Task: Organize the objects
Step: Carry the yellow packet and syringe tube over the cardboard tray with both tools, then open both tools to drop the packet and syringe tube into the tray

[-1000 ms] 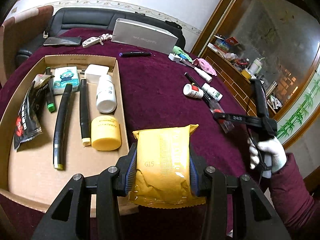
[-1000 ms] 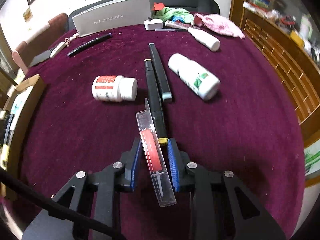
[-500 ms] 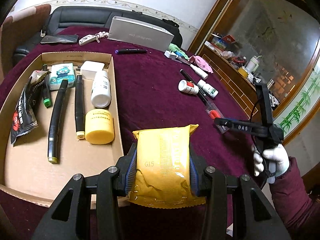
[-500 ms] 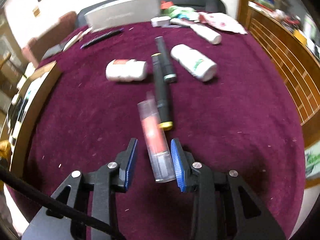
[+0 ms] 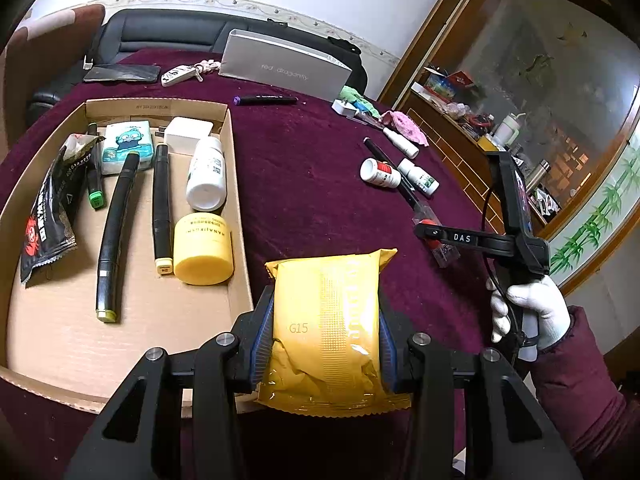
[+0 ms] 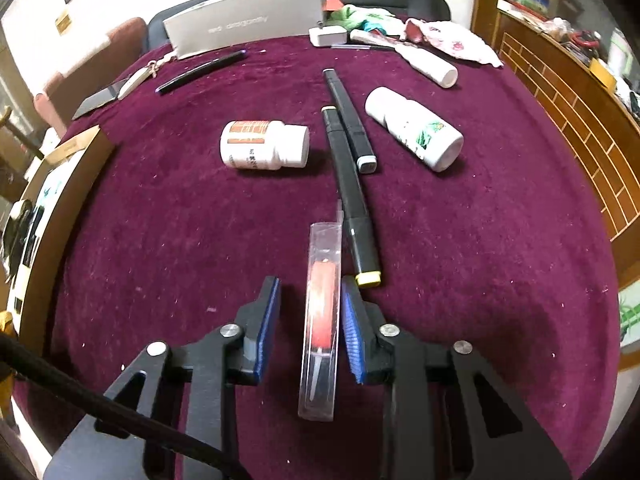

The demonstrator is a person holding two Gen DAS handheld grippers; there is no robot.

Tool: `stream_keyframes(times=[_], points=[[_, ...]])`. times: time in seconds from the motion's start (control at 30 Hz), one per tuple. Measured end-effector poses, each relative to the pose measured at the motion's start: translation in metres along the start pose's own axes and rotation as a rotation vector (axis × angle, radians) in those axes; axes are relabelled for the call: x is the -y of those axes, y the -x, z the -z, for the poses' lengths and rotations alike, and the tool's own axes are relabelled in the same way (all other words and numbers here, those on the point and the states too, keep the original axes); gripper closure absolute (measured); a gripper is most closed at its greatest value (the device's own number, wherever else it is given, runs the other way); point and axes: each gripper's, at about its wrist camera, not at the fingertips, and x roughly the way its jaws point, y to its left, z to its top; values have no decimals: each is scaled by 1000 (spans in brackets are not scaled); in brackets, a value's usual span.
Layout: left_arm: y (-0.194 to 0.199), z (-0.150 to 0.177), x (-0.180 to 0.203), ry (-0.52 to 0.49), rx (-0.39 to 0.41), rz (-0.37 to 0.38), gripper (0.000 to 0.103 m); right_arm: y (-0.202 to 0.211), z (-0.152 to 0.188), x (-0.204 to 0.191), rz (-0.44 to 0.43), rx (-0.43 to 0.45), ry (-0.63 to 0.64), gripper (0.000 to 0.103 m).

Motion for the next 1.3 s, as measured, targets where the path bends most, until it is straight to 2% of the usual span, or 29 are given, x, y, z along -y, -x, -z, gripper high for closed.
stream_keyframes(times=[0.03,0.07,0.23,0.37,0.5,0.73,0.83,0.93,1.13,1.3], points=[[1,0,-1,-1,5,-2,64,0,1,-1,16,2,3,92],[4,0,-2,0,12,-5,64,1,2,-1,34,4,7,92],[24,-3,-23,35,62,-21,64,16,9,1,-19,28,-20,92],[43,-6,-40,70,100,-53,64,39,9,-5,-158,59,-53,92],[59,-9,-60,88,131,-127,64,57,2,-28,-320,58,-46,92],[60,-10,-91,120,110,-244,64,69,-1,-114,-547,3,58,92],[53,-9,-102,125,85,-280,64,68,3,-149,-601,-24,101,91],[52,-7,-111,118,79,-315,64,59,11,-187,-639,-62,142,91],[49,-1,-119,72,71,-410,64,39,25,-229,-668,-121,184,91],[47,5,-129,83,61,-415,64,26,32,-245,-642,-146,211,91]])
